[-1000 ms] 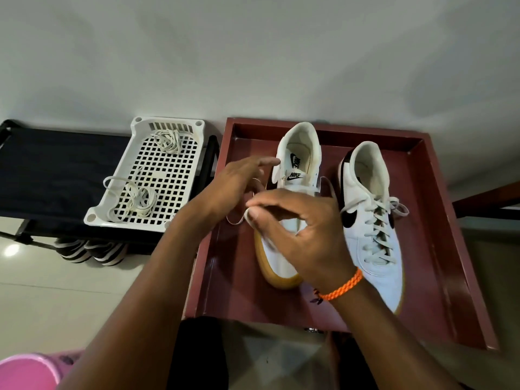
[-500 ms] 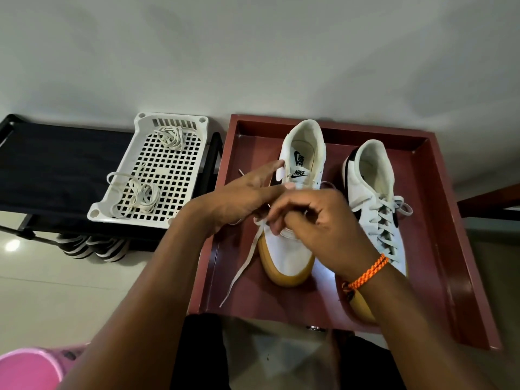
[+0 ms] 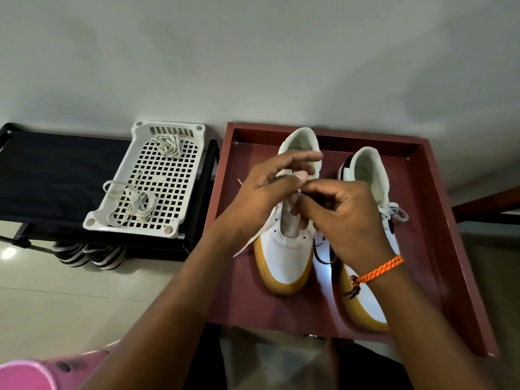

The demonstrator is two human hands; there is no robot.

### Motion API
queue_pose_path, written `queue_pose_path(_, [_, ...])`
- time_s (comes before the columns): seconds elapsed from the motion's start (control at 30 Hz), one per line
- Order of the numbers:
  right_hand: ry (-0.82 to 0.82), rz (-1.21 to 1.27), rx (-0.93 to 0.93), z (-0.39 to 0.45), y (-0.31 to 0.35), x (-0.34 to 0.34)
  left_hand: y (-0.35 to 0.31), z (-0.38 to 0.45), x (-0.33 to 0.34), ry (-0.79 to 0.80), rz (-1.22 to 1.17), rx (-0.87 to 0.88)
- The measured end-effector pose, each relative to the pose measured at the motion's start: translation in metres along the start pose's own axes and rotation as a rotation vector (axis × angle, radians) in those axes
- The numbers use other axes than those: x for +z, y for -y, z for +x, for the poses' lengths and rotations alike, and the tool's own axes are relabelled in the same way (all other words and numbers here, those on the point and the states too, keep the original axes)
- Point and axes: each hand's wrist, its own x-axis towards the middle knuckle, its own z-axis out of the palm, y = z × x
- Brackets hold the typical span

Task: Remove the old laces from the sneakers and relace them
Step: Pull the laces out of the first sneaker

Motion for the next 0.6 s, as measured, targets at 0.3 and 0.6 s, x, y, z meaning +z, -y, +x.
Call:
queue_pose_path(0.3, [-0.619, 0.257, 0.329, 0.012, -0.014, -0.046, 0.003, 0.001, -0.025, 0.054, 0.084, -0.164])
queue_pose_path(0.6, [-0.61, -0.305, 0.113, 0.01, -0.022, -0.037, 0.01, 0.002, -0.032, -0.122, 0.279, -0.108])
